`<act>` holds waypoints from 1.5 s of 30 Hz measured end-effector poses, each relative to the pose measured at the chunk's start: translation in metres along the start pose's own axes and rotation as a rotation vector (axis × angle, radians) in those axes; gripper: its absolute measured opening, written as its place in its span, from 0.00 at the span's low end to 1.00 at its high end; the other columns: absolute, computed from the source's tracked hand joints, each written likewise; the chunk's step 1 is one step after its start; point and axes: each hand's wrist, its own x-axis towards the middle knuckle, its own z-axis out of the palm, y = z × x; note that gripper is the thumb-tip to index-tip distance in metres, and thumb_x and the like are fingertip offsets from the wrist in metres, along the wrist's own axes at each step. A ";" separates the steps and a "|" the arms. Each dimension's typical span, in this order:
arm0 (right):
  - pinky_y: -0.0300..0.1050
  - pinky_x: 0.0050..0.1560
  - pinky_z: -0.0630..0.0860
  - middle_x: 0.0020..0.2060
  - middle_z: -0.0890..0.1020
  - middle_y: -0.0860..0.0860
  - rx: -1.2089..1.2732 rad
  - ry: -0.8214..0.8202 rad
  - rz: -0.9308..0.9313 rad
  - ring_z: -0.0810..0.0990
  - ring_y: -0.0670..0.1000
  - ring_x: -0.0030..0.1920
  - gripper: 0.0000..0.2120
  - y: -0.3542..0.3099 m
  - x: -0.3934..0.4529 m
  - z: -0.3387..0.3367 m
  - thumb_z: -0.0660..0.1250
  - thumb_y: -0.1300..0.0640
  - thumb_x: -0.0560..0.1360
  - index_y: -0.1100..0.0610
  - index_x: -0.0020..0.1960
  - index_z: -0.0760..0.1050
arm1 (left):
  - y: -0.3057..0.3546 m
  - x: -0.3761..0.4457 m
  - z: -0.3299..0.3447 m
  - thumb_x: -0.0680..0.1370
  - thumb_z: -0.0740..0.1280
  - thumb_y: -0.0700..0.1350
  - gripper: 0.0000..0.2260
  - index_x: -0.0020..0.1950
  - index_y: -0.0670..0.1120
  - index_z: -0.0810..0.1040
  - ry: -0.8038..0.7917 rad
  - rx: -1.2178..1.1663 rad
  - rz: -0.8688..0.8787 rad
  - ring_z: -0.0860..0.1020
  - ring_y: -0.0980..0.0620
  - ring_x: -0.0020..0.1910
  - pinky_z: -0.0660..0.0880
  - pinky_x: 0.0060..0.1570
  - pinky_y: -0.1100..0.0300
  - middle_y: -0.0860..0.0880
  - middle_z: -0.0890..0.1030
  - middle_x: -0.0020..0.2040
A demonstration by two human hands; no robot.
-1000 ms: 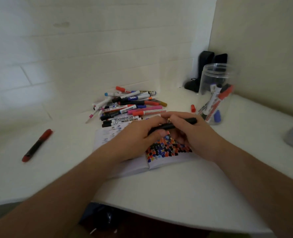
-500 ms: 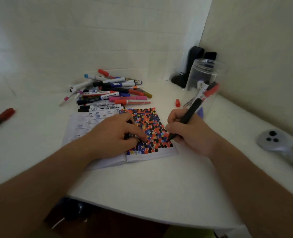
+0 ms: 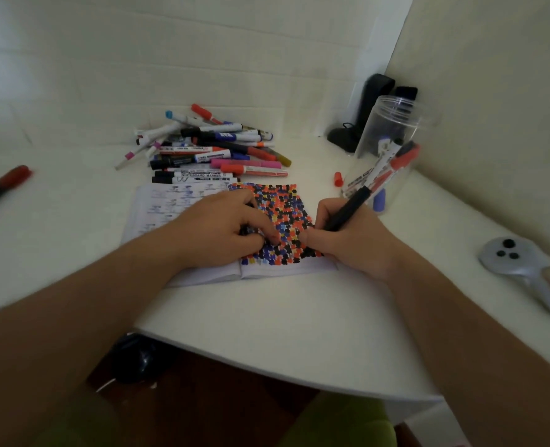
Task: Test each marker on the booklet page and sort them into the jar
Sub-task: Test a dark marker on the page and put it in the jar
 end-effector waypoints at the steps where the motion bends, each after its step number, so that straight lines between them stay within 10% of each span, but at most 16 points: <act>1: 0.40 0.32 0.72 0.26 0.76 0.51 0.002 0.000 0.003 0.73 0.48 0.29 0.17 0.001 0.000 0.000 0.78 0.59 0.72 0.56 0.33 0.72 | 0.000 0.000 0.000 0.73 0.63 0.59 0.13 0.54 0.71 0.81 0.001 -0.004 -0.001 0.74 0.58 0.48 0.75 0.49 0.49 0.58 0.73 0.49; 45: 0.37 0.29 0.71 0.25 0.72 0.51 -0.020 0.017 0.000 0.71 0.48 0.28 0.17 0.004 0.002 0.005 0.77 0.62 0.72 0.57 0.32 0.70 | 0.003 0.000 -0.002 0.74 0.63 0.57 0.13 0.55 0.67 0.83 -0.010 0.012 -0.008 0.74 0.56 0.48 0.75 0.49 0.48 0.56 0.75 0.49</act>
